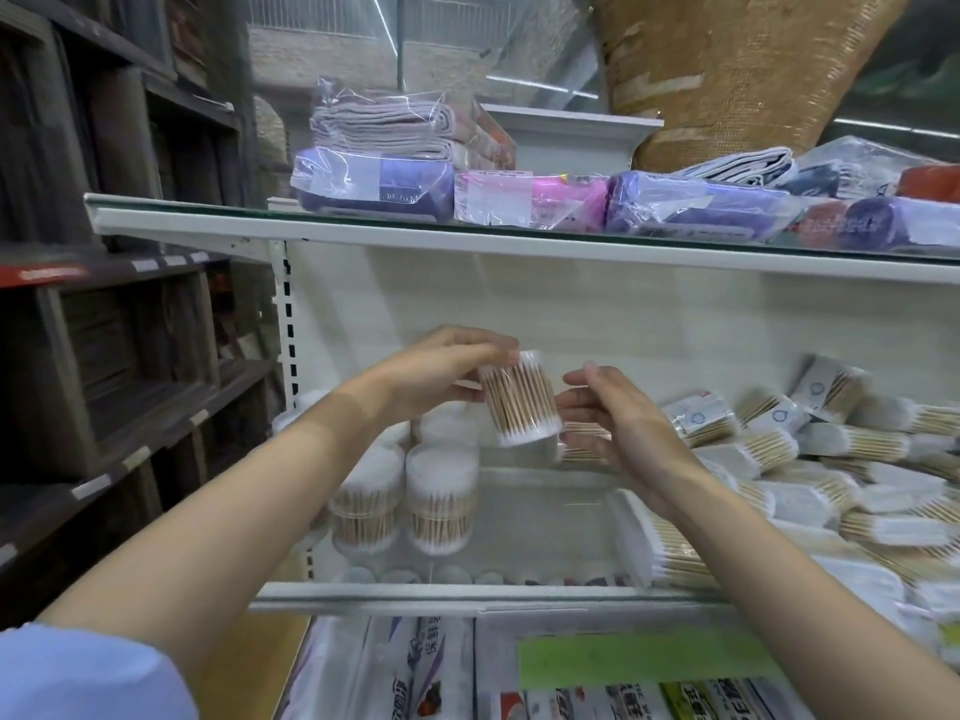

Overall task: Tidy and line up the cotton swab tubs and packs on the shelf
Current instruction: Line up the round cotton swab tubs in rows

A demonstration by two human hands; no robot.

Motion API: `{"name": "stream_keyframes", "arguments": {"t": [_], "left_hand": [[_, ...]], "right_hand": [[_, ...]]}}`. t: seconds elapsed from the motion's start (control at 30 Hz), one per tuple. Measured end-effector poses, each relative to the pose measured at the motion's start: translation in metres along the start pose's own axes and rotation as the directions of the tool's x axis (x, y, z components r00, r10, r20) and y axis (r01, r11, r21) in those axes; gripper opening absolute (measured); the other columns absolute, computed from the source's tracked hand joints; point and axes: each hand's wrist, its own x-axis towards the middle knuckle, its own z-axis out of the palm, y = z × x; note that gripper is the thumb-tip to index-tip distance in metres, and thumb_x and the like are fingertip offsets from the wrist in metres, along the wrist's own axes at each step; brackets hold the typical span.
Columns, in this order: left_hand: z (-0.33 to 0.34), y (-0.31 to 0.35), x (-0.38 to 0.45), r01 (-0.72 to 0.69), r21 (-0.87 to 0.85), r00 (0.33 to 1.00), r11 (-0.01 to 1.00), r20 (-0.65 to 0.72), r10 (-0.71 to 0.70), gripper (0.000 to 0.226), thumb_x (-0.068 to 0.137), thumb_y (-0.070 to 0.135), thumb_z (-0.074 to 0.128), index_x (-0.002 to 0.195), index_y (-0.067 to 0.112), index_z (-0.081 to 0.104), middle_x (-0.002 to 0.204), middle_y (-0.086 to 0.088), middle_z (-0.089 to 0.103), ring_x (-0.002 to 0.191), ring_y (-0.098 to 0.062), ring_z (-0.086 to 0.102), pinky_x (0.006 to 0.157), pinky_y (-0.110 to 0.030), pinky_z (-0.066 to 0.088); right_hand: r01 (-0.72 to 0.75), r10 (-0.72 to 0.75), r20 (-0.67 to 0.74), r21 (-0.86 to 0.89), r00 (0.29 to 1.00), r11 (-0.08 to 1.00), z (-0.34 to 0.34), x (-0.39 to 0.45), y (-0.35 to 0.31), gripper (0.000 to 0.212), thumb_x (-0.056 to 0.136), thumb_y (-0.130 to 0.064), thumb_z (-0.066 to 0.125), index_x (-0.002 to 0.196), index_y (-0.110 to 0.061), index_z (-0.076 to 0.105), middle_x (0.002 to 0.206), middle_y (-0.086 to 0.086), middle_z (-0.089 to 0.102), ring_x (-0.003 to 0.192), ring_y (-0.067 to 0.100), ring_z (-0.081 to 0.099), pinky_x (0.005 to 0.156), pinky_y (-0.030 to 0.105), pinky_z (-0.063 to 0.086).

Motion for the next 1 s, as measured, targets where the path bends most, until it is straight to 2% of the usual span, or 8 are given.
{"name": "stream_keyframes", "arguments": {"t": [0.2,0.27,0.47,0.5,0.57,0.67,0.83,1.0], "left_hand": [[0.002,-0.002,0.008,0.016,0.025,1.000,1.000,0.009,-0.016,0.024,0.087,0.012,0.059,0.110,0.017,0.063,0.102,-0.005,0.062,0.091,-0.017,0.059,0.078,-0.026,0.051],[0.005,0.000,0.014,0.021,0.091,0.999,0.996,-0.030,-0.018,0.027,0.085,0.014,0.063,0.112,0.017,0.061,0.103,-0.004,0.061,0.089,-0.013,0.059,0.070,-0.023,0.052],[0.024,0.000,0.044,0.114,0.384,0.980,0.916,-0.193,-0.041,0.043,0.079,0.038,0.071,0.112,0.013,0.059,0.104,-0.004,0.058,0.096,-0.024,0.063,0.078,-0.036,0.058],[0.027,-0.001,0.050,0.117,0.483,0.978,0.868,-0.210,-0.015,0.044,0.079,0.043,0.069,0.108,0.011,0.060,0.104,-0.004,0.060,0.094,-0.024,0.064,0.078,-0.036,0.057],[0.031,-0.004,0.062,0.128,0.762,0.975,0.635,-0.214,0.060,0.048,0.080,0.054,0.063,0.100,0.010,0.059,0.106,-0.006,0.065,0.093,-0.025,0.062,0.078,-0.031,0.052],[0.036,-0.012,0.072,0.155,0.923,0.974,0.351,-0.203,0.103,0.052,0.078,0.065,0.056,0.095,0.016,0.056,0.109,-0.006,0.065,0.098,-0.026,0.058,0.073,-0.028,0.041],[0.044,-0.028,0.083,0.278,0.950,0.956,0.144,-0.288,0.052,0.060,0.081,0.069,0.046,0.107,0.017,0.062,0.106,-0.003,0.064,0.098,-0.023,0.057,0.084,-0.032,0.039],[0.046,-0.036,0.089,0.356,0.934,0.932,0.002,-0.356,0.070,0.054,0.085,0.064,0.041,0.109,0.019,0.062,0.107,-0.002,0.062,0.104,-0.023,0.056,0.091,-0.033,0.032]], "right_hand": [[0.022,-0.023,-0.013,-0.065,1.000,0.998,-0.009,0.001,0.004,0.016,0.097,-0.023,0.046,0.094,-0.016,0.060,0.088,0.002,0.060,0.082,0.011,0.060,0.076,0.030,0.047],[0.034,-0.036,-0.022,-0.100,0.999,0.994,-0.014,0.002,0.003,0.016,0.098,-0.022,0.045,0.094,-0.016,0.061,0.090,0.002,0.060,0.085,0.013,0.060,0.076,0.030,0.048],[0.059,-0.071,-0.046,-0.231,0.996,0.971,-0.038,0.011,-0.001,0.016,0.098,-0.021,0.045,0.096,-0.015,0.060,0.089,0.001,0.060,0.085,0.014,0.059,0.077,0.030,0.048],[0.056,-0.070,-0.048,-0.261,0.996,0.964,-0.043,0.014,-0.001,0.015,0.097,-0.021,0.045,0.096,-0.015,0.059,0.089,0.001,0.060,0.085,0.014,0.059,0.076,0.029,0.048],[0.050,-0.063,-0.030,-0.336,0.998,0.940,-0.052,0.018,-0.001,0.016,0.097,-0.023,0.046,0.096,-0.016,0.060,0.090,0.001,0.061,0.084,0.013,0.059,0.075,0.027,0.047],[0.045,-0.048,0.006,-0.478,0.999,0.877,-0.065,0.025,0.000,0.022,0.096,-0.030,0.045,0.099,-0.016,0.061,0.095,0.000,0.064,0.089,0.014,0.060,0.081,0.030,0.047],[0.074,-0.021,0.088,-0.661,0.996,0.747,-0.083,0.038,0.004,0.028,0.096,-0.038,0.044,0.100,-0.014,0.059,0.100,0.002,0.064,0.099,0.020,0.058,0.084,0.033,0.042],[0.124,0.052,0.175,-0.847,0.983,0.517,-0.085,0.061,0.007,0.029,0.097,-0.028,0.046,0.116,-0.009,0.057,0.116,0.008,0.061,0.108,0.024,0.054,0.085,0.030,0.039]]}}
